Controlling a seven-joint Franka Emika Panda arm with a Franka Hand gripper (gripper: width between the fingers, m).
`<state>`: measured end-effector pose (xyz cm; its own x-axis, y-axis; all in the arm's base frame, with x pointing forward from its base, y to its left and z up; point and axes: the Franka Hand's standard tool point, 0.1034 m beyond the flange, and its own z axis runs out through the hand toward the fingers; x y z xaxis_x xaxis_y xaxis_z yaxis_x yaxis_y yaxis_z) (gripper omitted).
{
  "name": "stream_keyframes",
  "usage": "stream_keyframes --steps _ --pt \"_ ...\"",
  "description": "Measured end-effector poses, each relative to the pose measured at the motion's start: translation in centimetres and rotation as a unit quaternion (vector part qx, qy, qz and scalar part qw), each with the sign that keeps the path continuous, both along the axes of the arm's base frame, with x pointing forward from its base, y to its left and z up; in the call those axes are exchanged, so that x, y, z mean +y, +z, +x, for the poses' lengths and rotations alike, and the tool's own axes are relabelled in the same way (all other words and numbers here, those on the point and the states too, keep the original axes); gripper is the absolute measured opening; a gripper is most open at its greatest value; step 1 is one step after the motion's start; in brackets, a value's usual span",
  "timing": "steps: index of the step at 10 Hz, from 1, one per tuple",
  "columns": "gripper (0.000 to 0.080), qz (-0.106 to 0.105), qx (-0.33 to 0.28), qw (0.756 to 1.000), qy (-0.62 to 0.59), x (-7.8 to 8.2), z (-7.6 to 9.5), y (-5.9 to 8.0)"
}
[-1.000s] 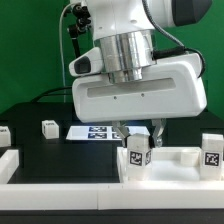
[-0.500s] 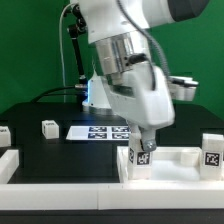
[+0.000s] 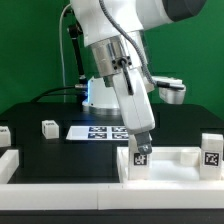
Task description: Assemble square table
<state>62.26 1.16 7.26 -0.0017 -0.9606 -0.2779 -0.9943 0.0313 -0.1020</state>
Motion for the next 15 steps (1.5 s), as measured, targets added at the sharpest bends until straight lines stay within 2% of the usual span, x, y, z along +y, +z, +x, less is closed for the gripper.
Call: stream_keyframes --steps 1,2,3,6,7,9,10,11,12,13,14,15 --pt "0.0561 -0.011 -0.015 0.996 0.089 -0.3 -0.3 -0.1" --pt "0.0561 -0.022 -0.033 0.987 0.158 -0.5 -0.2 0.0" --pt "0.0634 -0.035 -0.055 0.967 0.246 -0.5 -0.2 0.0" --pt "0.0649 -0.045 -0.078 0.937 0.337 -0.5 -0.3 -0.1" --pt "0.0649 -0.069 -0.089 0.889 0.443 -0.7 -0.3 0.1" --pt "0.0649 -0.110 -0.125 0.770 0.616 -1.3 0.7 0.7" --pt "0.0649 -0.118 -0.134 0.749 0.638 -1.4 0.7 0.4" --pt "0.0649 -0.117 -0.134 0.750 0.637 -1.4 0.7 0.4" --pt "0.0562 -0.117 -0.132 0.757 0.629 -1.4 0.7 0.4" --pt "0.0562 -0.116 -0.132 0.759 0.628 -1.4 0.7 0.4" --pt "0.0360 -0.115 -0.127 0.778 0.604 -1.3 0.7 0.4" --pt "0.0299 -0.115 -0.123 0.790 0.589 -1.4 0.7 0.4"
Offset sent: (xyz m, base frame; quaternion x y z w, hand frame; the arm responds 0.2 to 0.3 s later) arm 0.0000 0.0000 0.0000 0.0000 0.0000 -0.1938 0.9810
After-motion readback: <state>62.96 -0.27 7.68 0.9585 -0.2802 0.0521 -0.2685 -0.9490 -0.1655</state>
